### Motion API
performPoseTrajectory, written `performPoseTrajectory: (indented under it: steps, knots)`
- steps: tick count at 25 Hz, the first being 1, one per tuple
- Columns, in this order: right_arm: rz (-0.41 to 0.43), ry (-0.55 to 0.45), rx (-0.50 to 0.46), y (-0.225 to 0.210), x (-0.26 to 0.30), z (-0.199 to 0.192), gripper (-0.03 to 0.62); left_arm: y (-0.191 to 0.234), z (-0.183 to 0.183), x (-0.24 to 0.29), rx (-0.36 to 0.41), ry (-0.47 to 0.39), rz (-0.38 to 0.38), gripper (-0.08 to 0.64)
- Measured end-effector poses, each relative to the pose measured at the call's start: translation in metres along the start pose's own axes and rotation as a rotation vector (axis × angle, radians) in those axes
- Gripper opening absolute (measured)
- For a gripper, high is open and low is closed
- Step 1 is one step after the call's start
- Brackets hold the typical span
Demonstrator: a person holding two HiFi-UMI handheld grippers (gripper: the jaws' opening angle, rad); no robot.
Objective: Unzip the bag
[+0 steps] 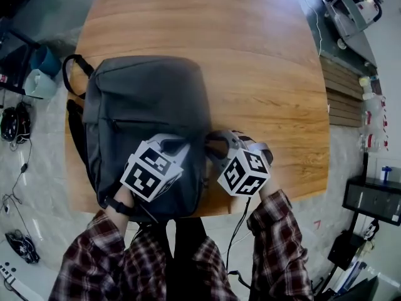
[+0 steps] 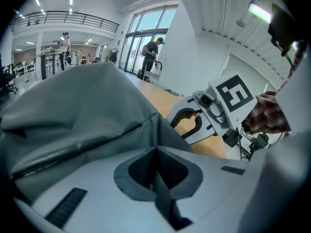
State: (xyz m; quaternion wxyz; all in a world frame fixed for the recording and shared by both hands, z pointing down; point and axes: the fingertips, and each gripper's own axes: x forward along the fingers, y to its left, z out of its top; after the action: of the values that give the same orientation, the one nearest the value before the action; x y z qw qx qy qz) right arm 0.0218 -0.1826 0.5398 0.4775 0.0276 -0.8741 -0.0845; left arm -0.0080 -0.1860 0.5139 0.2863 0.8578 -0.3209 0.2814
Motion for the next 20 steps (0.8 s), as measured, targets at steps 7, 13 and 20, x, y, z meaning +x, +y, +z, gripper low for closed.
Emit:
performPoseTrajectory:
  steps: [7,13,20]
  knots:
    - [0.123,0.031,-0.101,0.006,0.010,0.001,0.066,0.001,-0.003,0.000,0.004,0.004,0.004,0.008]
    - [0.175,0.058,-0.043,0.008,0.013,-0.002,0.048,0.001,-0.004,0.001,0.016,0.003,0.020,0.008]
    - [0.155,0.040,0.003,0.007,0.005,-0.001,0.031,0.002,-0.004,0.001,0.013,-0.002,0.017,0.008]
